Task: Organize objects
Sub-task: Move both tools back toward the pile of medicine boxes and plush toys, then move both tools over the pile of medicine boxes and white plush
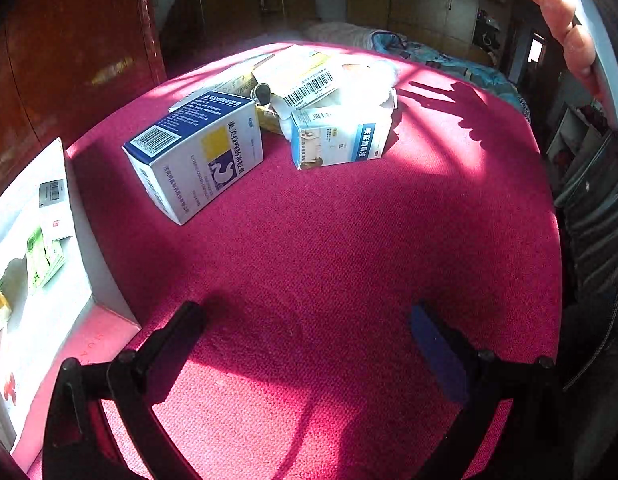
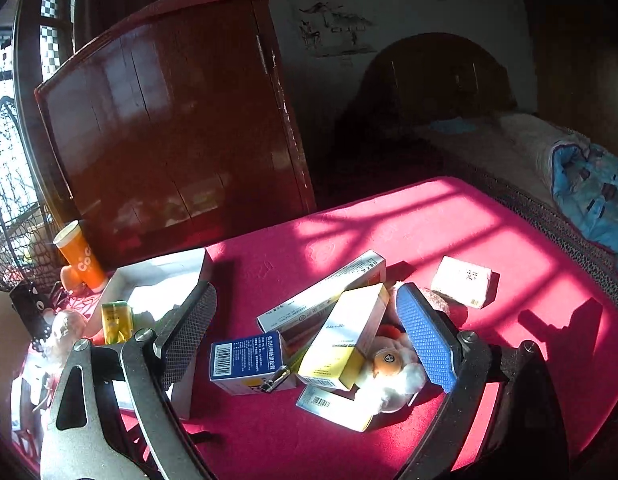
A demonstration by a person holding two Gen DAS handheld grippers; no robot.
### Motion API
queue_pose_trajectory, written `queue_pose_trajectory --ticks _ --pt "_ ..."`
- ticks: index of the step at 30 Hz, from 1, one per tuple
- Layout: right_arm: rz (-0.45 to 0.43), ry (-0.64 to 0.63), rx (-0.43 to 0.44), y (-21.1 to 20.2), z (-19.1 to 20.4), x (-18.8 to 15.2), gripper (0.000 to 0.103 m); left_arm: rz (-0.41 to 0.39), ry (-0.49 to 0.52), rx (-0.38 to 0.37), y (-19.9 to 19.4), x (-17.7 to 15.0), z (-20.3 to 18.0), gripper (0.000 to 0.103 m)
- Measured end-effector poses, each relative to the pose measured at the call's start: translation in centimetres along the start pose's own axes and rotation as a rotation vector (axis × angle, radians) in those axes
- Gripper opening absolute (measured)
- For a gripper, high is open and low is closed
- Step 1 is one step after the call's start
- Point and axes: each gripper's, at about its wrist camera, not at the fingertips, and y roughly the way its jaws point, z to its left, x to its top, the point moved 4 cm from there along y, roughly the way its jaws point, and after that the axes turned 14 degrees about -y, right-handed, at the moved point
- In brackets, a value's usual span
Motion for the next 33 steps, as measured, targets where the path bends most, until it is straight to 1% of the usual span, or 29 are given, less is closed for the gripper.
queue_pose_trajectory --ticks 3,6,9,13,18,21,25,33 --pt "-0.005 0.002 0.023 -0.7 0.3 0.2 0.092 0.0 0.0 -0.001 -0.2 -0.1 0.2 0.103" --pt "-0.009 -0.007 0.017 -1.1 0.2 0.4 0.092 0.0 0.0 0.0 -0.2 -0.1 0.2 0.103" --pt "-0.01 0.015 0.014 -1.4 -0.4 0.5 0.092 0.0 0.0 0.0 -0.2 -0.1 0.2 0.103" --pt "-0.008 0.038 0.036 -1.7 -0.3 0.5 0.092 -0.001 0.0 0.0 -0.2 -0.1 0.2 0.103" --pt "-0.021 0.001 0.059 -2.5 0.7 0.8 0.092 -0.001 0.0 0.0 -0.2 -0.1 0.2 0.103" --pt "-0.033 -0.01 0.056 -3.0 0.8 0.9 0.092 -0.001 0.0 0.0 -0.2 -0.1 0.2 0.103" --pt "-0.035 0.008 0.073 -3.3 0.6 1.0 0.092 -0.001 0.0 0.0 -0.2 -0.1 0.2 0.103" --pt "-0.05 0.02 0.071 -4.5 -0.1 0.9 0.092 -0.002 0.0 0.0 -0.2 -0.1 0.2 0.103"
